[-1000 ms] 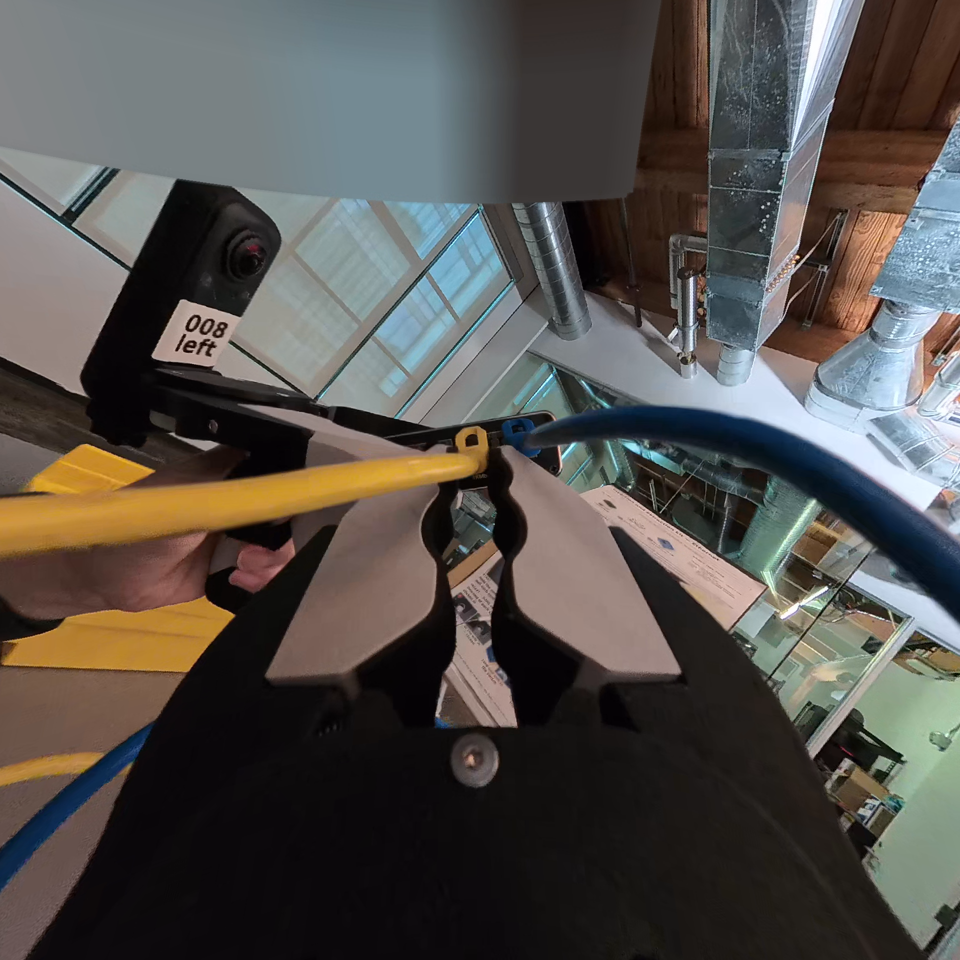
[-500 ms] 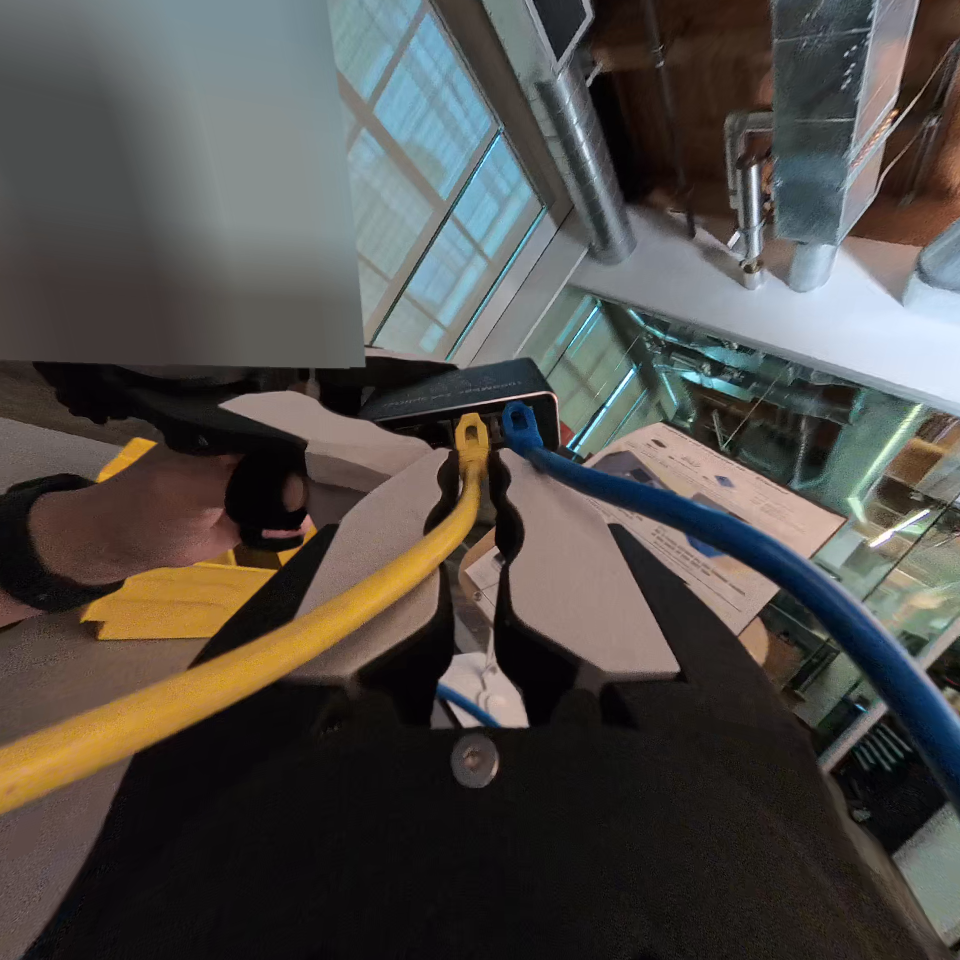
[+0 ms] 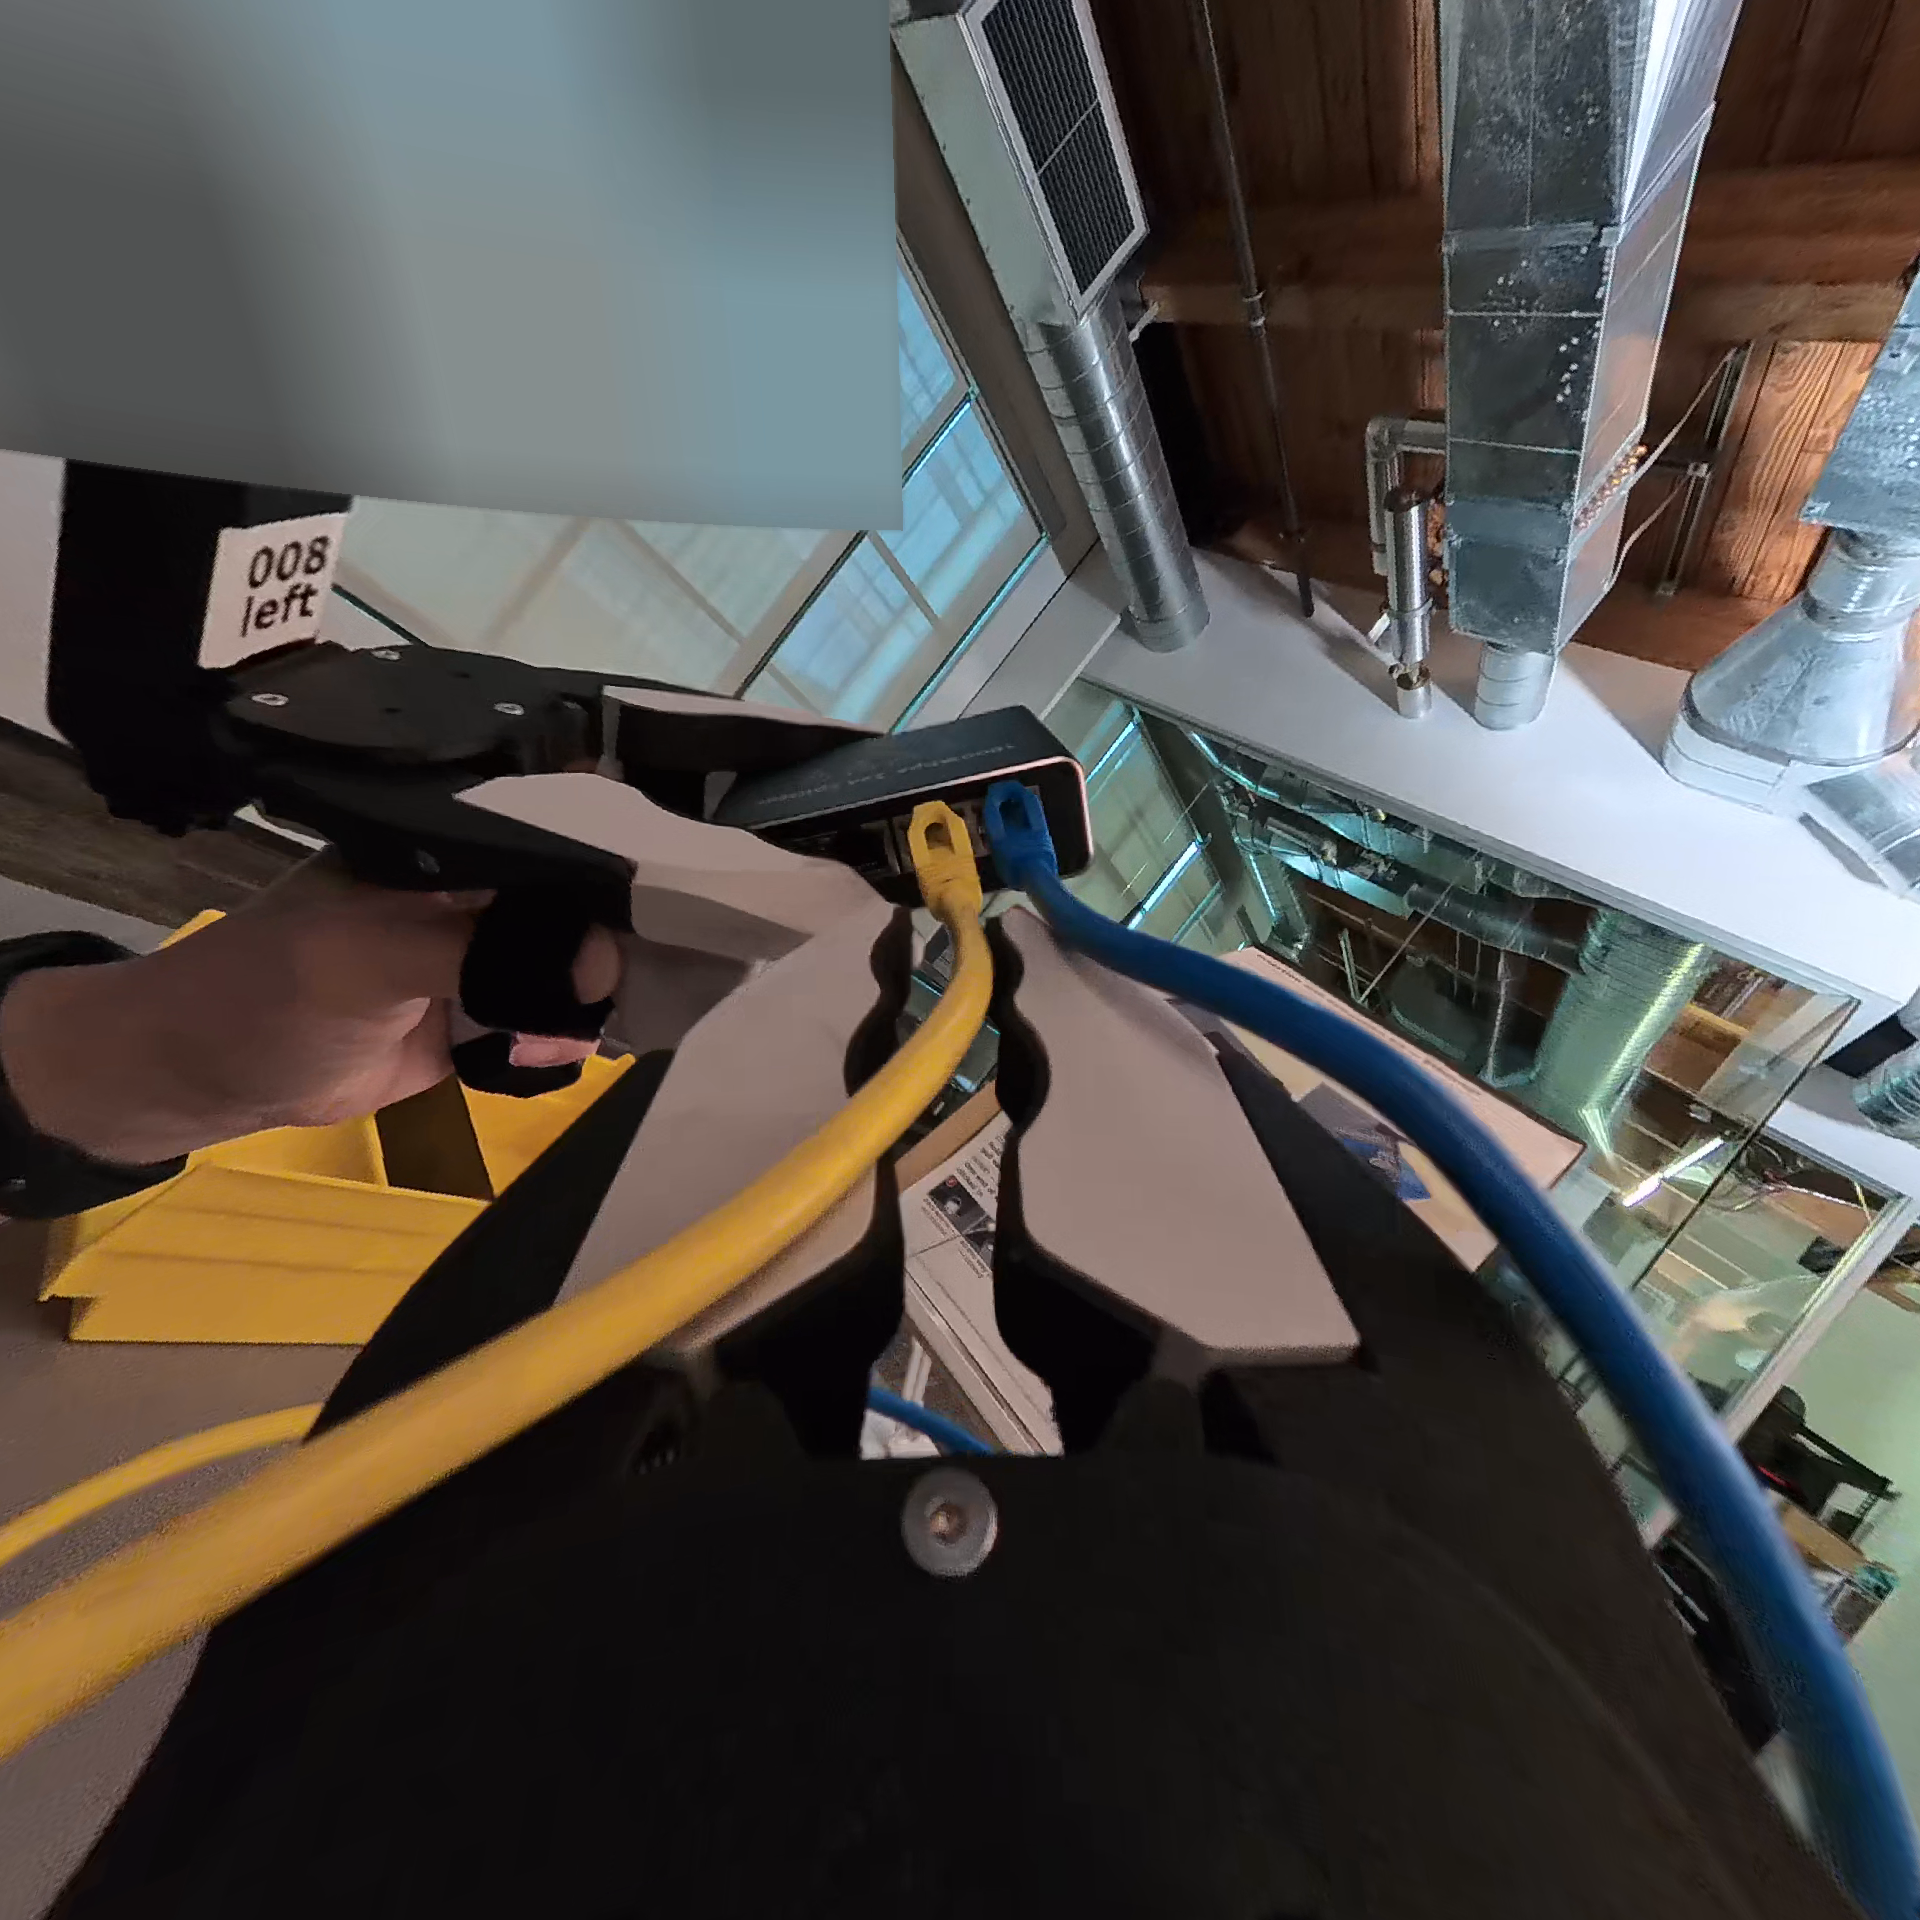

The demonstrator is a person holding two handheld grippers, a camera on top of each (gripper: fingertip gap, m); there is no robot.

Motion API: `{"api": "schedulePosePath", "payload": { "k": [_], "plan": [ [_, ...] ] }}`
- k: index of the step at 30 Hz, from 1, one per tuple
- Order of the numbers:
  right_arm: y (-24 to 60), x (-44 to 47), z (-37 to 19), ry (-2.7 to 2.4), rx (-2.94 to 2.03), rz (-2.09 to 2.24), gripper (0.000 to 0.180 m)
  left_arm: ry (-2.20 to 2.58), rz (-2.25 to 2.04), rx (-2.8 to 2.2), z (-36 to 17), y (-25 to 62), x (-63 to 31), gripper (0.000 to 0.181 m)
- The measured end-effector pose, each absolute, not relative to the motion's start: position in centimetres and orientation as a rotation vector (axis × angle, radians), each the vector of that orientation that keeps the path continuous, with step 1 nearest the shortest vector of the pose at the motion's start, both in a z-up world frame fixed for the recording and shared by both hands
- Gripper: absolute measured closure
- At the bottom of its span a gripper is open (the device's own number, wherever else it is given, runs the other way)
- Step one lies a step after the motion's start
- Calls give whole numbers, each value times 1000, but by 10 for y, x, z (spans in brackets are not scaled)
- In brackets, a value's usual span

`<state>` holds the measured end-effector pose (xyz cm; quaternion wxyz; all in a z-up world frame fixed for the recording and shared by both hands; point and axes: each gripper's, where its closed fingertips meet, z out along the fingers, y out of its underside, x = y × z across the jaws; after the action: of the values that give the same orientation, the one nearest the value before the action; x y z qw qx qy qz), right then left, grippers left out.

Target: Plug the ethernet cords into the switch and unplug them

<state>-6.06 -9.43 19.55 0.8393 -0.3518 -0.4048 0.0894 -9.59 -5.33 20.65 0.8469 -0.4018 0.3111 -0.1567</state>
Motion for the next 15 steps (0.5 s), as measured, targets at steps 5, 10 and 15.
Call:
{"api": "schedulePosePath", "payload": {
  "k": [5,10,15],
  "plan": [
    [-93,-61,195,-843,-730,196,170,676,-361,-865,203,-52,-91,90],
    [-92,-60,192,-861,-734,188,171,701,-402,-872,201,-52,-90,90],
    [-92,-63,189,-875,-766,175,171,715,-449,-880,199,-55,-91,90]
  ]
}}
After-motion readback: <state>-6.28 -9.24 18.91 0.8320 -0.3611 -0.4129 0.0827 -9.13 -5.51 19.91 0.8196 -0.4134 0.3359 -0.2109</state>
